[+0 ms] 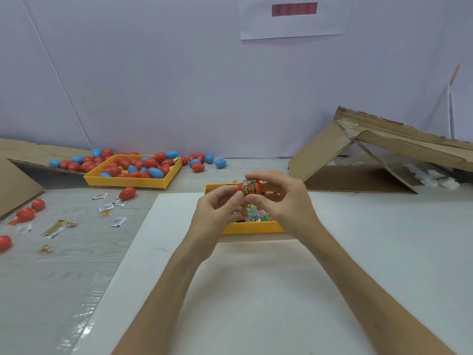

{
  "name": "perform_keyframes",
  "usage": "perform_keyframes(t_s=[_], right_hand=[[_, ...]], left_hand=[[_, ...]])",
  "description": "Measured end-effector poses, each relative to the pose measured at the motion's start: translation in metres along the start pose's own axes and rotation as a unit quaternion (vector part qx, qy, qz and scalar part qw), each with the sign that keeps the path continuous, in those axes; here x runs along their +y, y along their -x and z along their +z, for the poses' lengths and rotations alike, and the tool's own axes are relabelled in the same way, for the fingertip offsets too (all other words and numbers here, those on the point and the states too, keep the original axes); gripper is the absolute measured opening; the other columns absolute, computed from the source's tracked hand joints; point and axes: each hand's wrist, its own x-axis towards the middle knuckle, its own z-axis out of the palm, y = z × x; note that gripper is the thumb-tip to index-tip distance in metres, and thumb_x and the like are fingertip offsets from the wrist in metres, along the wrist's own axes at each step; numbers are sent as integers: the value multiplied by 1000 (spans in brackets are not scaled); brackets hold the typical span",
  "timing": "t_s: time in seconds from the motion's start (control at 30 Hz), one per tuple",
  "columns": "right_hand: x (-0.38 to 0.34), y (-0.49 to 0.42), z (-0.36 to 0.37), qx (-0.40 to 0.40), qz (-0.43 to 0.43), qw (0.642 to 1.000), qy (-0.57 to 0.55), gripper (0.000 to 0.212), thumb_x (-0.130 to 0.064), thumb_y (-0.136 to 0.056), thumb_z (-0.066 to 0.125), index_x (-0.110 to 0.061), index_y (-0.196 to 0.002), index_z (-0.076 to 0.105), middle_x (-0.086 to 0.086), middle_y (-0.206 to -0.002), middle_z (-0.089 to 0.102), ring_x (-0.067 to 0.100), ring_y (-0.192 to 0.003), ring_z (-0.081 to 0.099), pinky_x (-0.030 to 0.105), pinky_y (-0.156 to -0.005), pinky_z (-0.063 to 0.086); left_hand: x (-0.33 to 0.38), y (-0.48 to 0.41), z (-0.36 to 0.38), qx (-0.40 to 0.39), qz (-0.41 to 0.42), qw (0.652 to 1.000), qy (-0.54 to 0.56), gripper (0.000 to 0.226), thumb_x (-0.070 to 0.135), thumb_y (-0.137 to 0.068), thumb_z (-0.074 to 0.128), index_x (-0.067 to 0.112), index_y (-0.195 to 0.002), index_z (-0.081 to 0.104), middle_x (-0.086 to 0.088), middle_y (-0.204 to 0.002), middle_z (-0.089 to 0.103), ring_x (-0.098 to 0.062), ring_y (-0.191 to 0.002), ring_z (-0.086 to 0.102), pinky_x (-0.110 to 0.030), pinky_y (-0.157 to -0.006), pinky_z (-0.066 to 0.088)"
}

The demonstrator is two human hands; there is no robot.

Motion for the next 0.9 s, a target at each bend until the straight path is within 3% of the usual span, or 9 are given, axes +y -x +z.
perform_keyframes(t_s=[0.17,0.27,0.43,0.57,0.77,0.9], right_hand=[[1,-1,-8,-33,33,999,2,40,-2,-80,81,-16,-117,72,-4,-107,73,7,-87,71,18,-76,53],[1,-1,-12,-53,36,998,21,45,-6,-79,84,-16,-121,71,-2,-108,74,10,-90,72,20,-78,55],[1,-1,-13,-73,35,995,50,33,-9,-79,85,-17,-109,76,-7,-106,75,11,-93,73,32,-83,60],[1,-1,-15,-82,73,994,19,27,-10,-74,88,-18,-97,76,-6,-90,75,13,-82,73,30,-73,59],[-1,0,-10,-68,128,980,-137,22,-13,-74,84,-14,-95,77,3,-86,76,23,-83,76,28,-71,60],[-3,2,-5,-60,157,971,-172,29,-20,-72,82,-13,-99,75,12,-89,77,28,-84,77,29,-73,61]], left_hand=[[0,-1,-6,39,113,978,-172,11,13,-89,75,20,-98,73,-2,-85,76,-19,-75,73,-29,-70,61],[0,0,-7,22,115,975,-190,14,12,-87,76,23,-95,72,-1,-82,76,-19,-73,73,-26,-68,60],[0,-1,-11,0,115,971,-209,21,9,-88,75,29,-94,71,5,-83,76,-16,-74,74,-20,-66,57],[-1,-1,-14,-22,126,956,-263,21,11,-90,73,32,-93,72,5,-90,75,-16,-81,73,-26,-72,61],[-2,0,-12,-33,110,976,-187,3,8,-92,69,7,-91,67,-7,-83,75,-17,-77,73,-29,-73,60],[-2,1,-10,-28,111,979,-166,6,7,-94,66,7,-88,64,-3,-78,74,-15,-75,72,-23,-71,58]])
